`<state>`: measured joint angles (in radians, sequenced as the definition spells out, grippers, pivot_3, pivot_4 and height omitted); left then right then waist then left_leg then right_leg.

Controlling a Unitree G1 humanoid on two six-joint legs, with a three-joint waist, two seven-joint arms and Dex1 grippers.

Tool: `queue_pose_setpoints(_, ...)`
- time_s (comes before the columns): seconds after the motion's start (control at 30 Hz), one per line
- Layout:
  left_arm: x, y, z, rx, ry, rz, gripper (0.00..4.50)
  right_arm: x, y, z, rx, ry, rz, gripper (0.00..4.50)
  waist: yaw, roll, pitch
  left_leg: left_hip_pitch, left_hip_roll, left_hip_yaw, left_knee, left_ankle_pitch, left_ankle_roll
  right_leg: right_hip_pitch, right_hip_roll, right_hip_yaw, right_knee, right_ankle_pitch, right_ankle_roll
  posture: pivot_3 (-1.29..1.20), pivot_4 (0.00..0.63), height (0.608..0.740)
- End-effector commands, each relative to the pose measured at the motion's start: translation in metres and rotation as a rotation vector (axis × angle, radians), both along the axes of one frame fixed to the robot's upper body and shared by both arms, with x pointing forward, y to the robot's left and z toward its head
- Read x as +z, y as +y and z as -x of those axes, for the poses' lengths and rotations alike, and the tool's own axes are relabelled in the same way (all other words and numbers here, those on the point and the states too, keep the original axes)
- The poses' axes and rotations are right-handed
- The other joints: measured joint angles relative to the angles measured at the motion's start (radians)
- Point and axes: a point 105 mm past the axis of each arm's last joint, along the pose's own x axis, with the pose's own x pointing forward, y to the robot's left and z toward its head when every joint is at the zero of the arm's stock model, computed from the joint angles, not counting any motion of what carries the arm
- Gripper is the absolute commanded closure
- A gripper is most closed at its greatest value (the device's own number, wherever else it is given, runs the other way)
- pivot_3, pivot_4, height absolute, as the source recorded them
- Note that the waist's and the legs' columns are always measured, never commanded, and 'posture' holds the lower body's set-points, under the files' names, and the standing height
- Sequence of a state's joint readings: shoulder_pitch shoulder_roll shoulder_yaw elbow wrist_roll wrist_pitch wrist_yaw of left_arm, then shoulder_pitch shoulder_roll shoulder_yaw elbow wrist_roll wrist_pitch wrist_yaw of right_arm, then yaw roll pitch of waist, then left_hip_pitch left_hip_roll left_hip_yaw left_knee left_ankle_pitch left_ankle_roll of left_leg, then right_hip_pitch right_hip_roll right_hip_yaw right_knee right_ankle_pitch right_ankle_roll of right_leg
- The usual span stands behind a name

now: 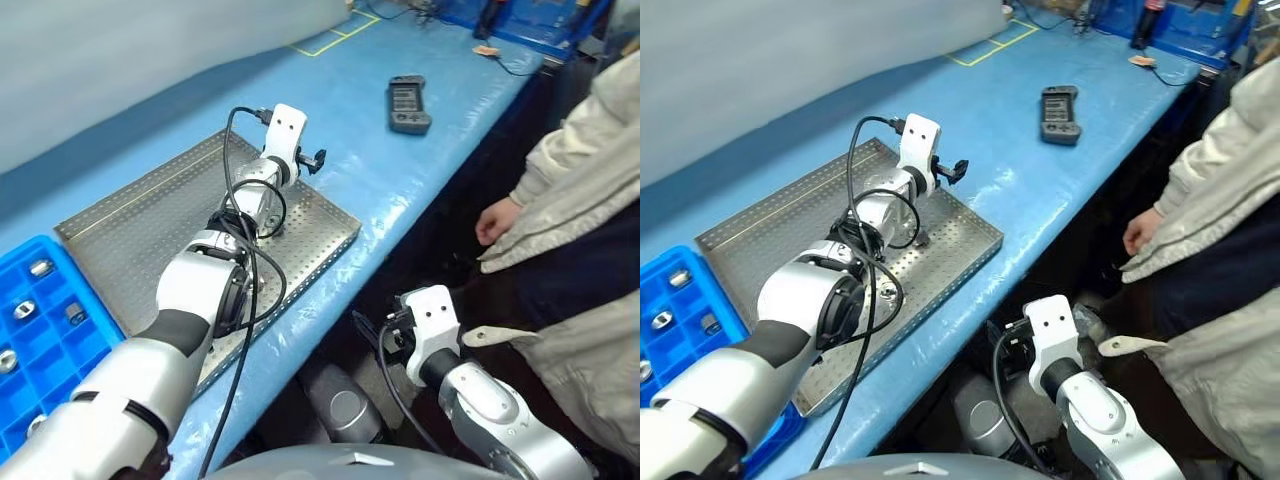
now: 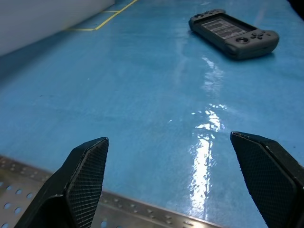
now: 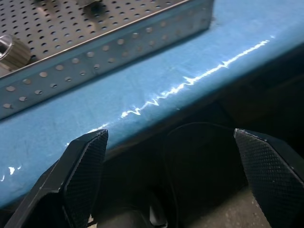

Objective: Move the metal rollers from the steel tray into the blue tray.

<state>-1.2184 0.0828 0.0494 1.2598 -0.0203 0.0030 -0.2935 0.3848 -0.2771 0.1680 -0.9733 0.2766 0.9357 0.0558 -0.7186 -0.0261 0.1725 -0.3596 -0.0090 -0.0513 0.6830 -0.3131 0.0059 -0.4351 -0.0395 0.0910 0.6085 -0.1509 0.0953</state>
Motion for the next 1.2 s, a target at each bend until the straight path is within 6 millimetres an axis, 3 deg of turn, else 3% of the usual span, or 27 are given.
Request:
queue_pose_setpoints(0.03,0.03,-0.001,-0.003,-0.007,-0.109,0.024,0.03,0.016,-0.002,0.002,-0.025,-0.067,-0.005,0.0,-0.038,-0.001,0.0,0.001,0.0,0.001,0.0,0.0,0.001,0.002,-0.002,0.001,-0.001,0.0,0.002,-0.85,0.15,0.74)
queue_pose_setpoints(0.27,0.035,0.016,-0.007,0.094,-0.15,0.066,0.03,0.015,-0.005,0.005,-0.045,-0.061,0.003,0.0,-0.154,-0.008,0.0,0.012,-0.002,0.007,0.0,-0.004,0.009,0.013,-0.006,0.009,-0.008,0.002,0.013,-0.86,0.15,0.74)
queue_pose_setpoints(0.43,0.037,0.029,-0.009,0.157,-0.169,0.091,0.03,0.014,-0.005,0.005,-0.041,-0.056,0.007,0.0,-0.199,-0.011,0.002,0.016,-0.001,0.008,0.0,-0.005,0.011,0.021,-0.006,0.009,-0.018,0.005,0.019,-0.86,0.15,0.74)
queue_pose_setpoints(0.67,0.021,0.062,-0.01,0.26,-0.163,0.017,0.03,0.014,-0.006,0.006,-0.045,-0.057,0.015,0.0,-0.227,-0.012,0.001,0.017,-0.001,0.011,0.0,-0.006,0.013,0.021,-0.006,0.011,-0.019,0.006,0.021,-0.89,0.15,0.74)
queue_pose_setpoints(0.8,0.014,0.074,-0.007,0.226,-0.149,0.075,0.03,0.012,-0.007,0.008,-0.053,-0.051,0.017,0.0,-0.235,-0.012,0.001,0.017,-0.001,0.013,0.0,-0.007,0.014,0.021,-0.006,0.013,-0.019,0.005,0.022,-0.89,0.15,0.74)
queue_pose_setpoints(1.0,0.026,0.086,0.004,0.1,-0.217,0.262,0.03,0.01,-0.007,0.01,-0.055,-0.043,0.018,0.0,-0.238,-0.013,0.002,0.016,-0.002,0.017,0.0,-0.009,0.016,0.02,-0.007,0.016,-0.02,0.005,0.025,-0.9,0.15,0.74)
queue_pose_setpoints(1.2,0.036,0.098,0.03,0.051,-0.325,0.299,0.03,0.009,-0.005,0.011,-0.049,-0.034,0.015,0.0,-0.241,-0.012,0.002,0.017,-0.001,0.019,0.0,-0.011,0.018,0.019,-0.007,0.019,-0.02,0.004,0.026,-0.88,0.15,0.74)
